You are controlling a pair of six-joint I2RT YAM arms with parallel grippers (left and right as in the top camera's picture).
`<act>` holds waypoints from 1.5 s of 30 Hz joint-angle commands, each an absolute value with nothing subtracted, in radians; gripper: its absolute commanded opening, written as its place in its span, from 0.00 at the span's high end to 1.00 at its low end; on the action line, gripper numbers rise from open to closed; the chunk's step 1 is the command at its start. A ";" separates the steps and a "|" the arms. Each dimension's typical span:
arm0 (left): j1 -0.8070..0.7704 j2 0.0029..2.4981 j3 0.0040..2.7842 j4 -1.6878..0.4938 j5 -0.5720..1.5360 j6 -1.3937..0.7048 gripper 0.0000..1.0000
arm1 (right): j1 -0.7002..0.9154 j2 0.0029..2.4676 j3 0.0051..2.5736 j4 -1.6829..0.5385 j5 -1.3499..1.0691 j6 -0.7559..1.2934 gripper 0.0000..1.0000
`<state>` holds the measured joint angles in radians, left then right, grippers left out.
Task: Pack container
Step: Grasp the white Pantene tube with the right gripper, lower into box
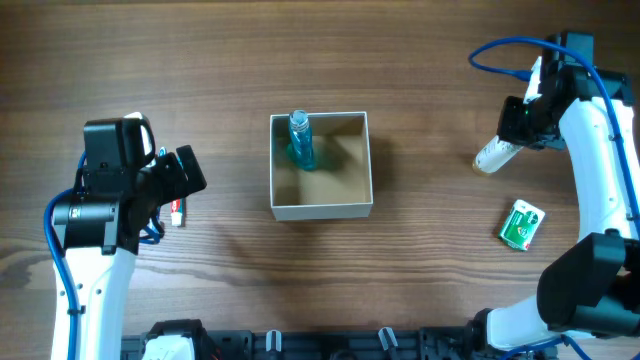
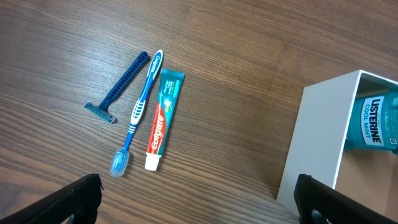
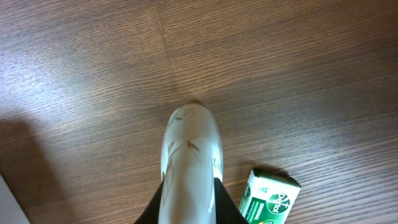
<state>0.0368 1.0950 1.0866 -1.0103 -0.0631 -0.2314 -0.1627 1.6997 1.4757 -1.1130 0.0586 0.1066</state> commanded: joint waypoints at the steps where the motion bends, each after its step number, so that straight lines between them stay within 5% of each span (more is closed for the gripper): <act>1: 0.044 1.096 1.110 -1.011 -0.084 -0.247 0.00 | -0.129 1.581 1.474 -1.099 -0.044 0.099 0.96; 9: 0.044 1.096 1.110 -1.011 -0.084 -0.247 0.00 | 0.216 1.273 1.480 -1.036 -0.049 0.268 0.96; 17: 0.044 1.096 1.110 -1.011 -0.084 -0.248 0.00 | 0.529 1.437 1.658 -1.042 0.098 0.413 0.96; 33: 0.044 1.096 1.110 -1.011 -0.084 -0.248 0.00 | 0.563 1.810 1.676 -0.958 0.157 0.538 0.96; 36: 0.044 1.096 1.110 -1.011 -0.084 -0.247 0.00 | 0.563 1.828 1.676 -0.962 0.157 0.533 0.73; 38: 0.044 1.096 1.110 -1.012 -0.084 -0.247 0.00 | 0.562 1.829 1.676 -0.958 0.157 0.526 0.69; 40: 0.044 1.096 1.110 -1.012 -0.084 -0.247 0.00 | 0.563 1.829 1.676 -0.957 0.157 0.524 0.51; 45: 0.044 1.096 1.110 -1.012 -0.084 -0.247 0.00 | 0.563 1.828 1.676 -0.958 0.158 0.514 0.41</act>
<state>0.0368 1.0950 1.0866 -1.0107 -0.0631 -0.2317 0.5640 1.8191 1.6505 -0.9600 0.1394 0.5190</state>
